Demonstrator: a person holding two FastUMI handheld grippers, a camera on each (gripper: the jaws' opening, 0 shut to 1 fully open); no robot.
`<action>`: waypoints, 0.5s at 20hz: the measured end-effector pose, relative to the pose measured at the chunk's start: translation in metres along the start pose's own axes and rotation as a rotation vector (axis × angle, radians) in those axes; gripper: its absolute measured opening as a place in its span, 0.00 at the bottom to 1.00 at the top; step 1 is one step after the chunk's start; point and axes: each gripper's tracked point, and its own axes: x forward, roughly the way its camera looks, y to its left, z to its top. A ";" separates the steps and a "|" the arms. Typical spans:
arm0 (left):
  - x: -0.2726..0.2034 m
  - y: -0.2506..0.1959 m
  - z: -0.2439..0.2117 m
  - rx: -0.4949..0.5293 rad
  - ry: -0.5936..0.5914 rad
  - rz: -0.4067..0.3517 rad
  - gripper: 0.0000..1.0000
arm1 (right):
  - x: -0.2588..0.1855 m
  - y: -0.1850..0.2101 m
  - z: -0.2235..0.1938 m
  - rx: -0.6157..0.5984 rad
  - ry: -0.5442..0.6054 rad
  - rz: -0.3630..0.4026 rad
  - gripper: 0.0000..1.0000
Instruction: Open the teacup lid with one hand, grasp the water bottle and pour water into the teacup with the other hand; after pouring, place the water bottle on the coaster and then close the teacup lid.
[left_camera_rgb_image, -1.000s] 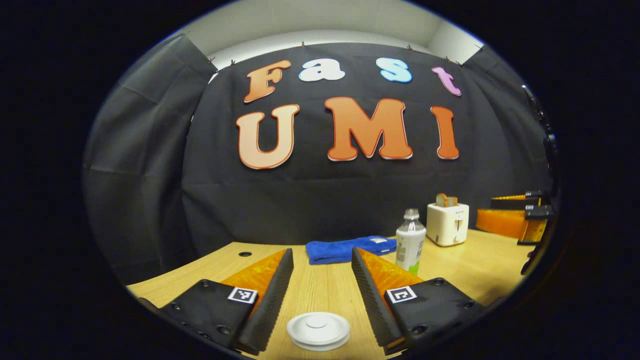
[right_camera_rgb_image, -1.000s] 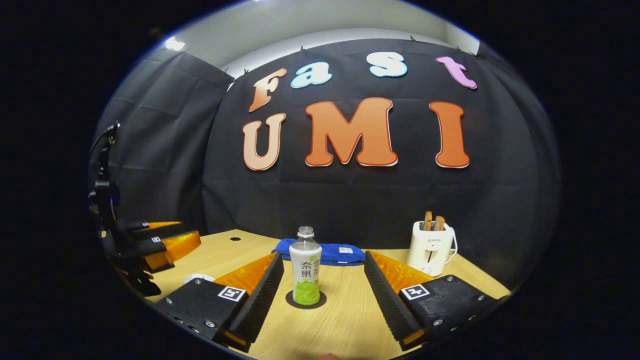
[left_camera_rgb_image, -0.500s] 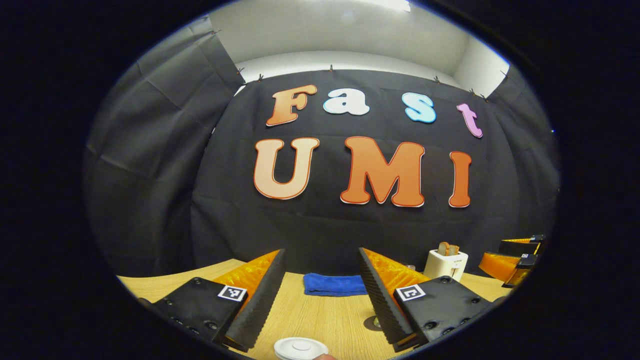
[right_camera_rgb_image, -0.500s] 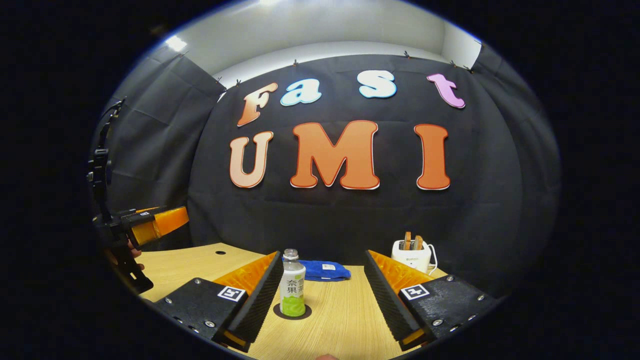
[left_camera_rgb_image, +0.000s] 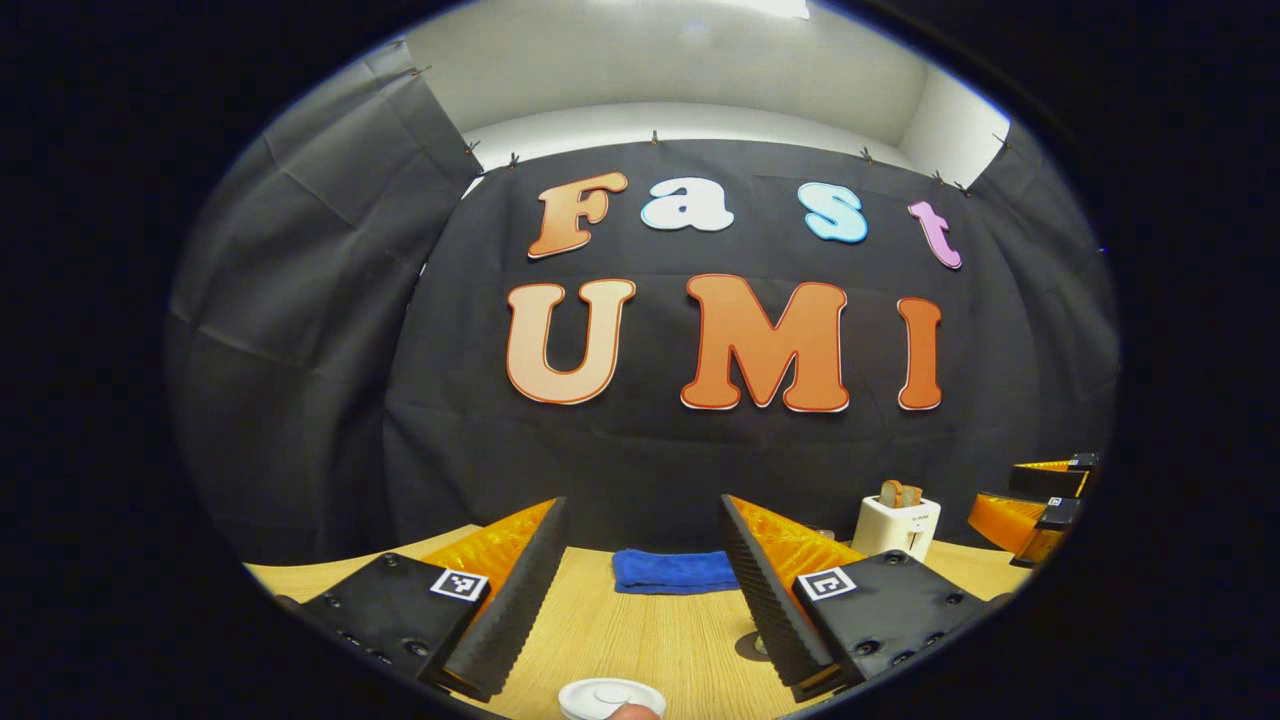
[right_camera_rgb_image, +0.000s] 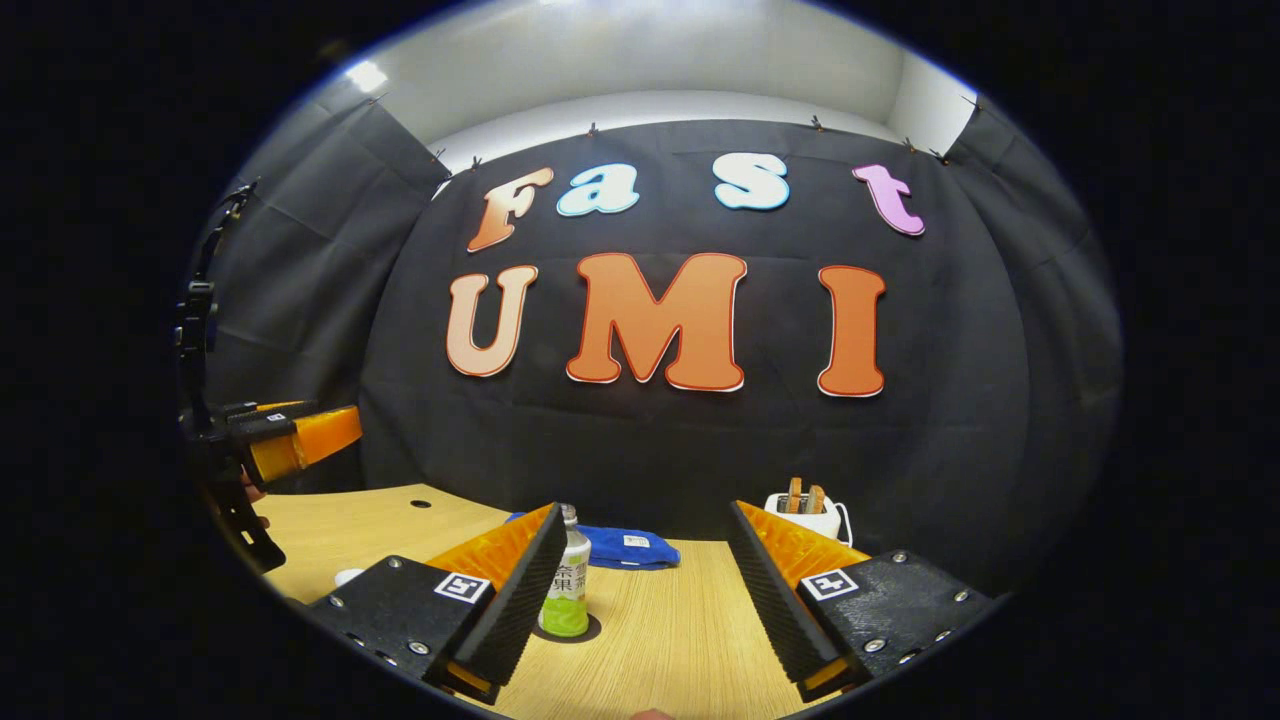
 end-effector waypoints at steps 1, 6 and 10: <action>0.000 0.000 -0.001 0.002 0.003 0.000 0.95 | 0.001 -0.001 -0.001 0.001 0.002 -0.001 0.97; 0.000 0.002 -0.009 0.023 0.029 0.002 0.95 | 0.001 0.002 -0.003 -0.005 0.011 0.004 0.97; -0.001 0.004 -0.014 0.040 0.046 0.001 0.97 | -0.001 0.005 -0.006 -0.012 0.015 0.013 0.97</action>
